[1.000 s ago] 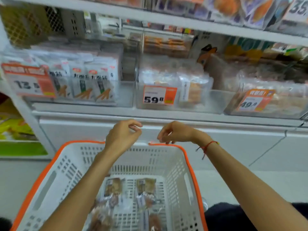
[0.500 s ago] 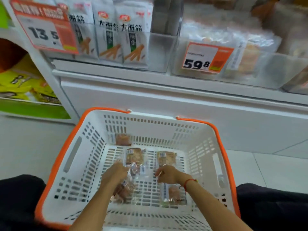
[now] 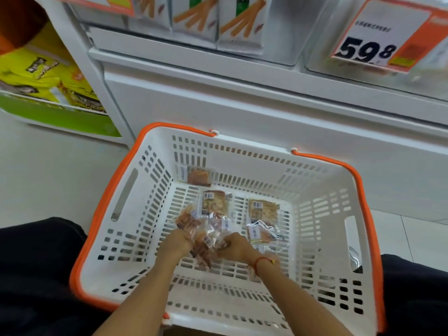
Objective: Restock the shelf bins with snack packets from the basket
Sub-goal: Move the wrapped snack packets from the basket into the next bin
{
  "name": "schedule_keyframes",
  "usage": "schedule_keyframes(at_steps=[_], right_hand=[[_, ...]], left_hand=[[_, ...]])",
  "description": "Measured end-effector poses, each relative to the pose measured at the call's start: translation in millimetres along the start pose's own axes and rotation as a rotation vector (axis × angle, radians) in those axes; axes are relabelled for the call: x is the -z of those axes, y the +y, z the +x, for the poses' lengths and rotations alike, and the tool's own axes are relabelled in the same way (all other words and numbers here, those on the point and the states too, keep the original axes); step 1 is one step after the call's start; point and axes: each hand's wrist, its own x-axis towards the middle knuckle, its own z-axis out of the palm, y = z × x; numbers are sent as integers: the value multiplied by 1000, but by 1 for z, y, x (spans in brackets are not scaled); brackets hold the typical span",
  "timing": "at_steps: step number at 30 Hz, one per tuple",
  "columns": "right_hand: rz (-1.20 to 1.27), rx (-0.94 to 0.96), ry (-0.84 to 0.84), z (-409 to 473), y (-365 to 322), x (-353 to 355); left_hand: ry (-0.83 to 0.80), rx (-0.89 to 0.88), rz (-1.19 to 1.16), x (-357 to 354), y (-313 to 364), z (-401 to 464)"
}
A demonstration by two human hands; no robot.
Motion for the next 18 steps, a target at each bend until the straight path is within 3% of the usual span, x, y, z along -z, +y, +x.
schedule_keyframes(at_steps=[3,5,6,8,10,14,16,18], right_hand=[[183,78,15,-7,6,21],[229,118,131,-12,6,33],[216,144,217,-16,3,39],[194,219,398,-24,-5,47],[122,323,479,-34,-18,51],[-100,443,316,-43,-33,49],[-37,394,196,-50,-39,57],[163,302,211,-52,-42,63]], left_hand=[[133,4,-272,4,7,1],[212,109,-440,12,10,0],[144,171,-540,17,12,-3],[-204,233,-821,26,20,-12],[-459,193,-996,31,30,-20],[-477,-1,-1220,39,36,-23],[-509,-52,-1242,39,31,-18],[-519,-100,-1206,39,29,-19]])
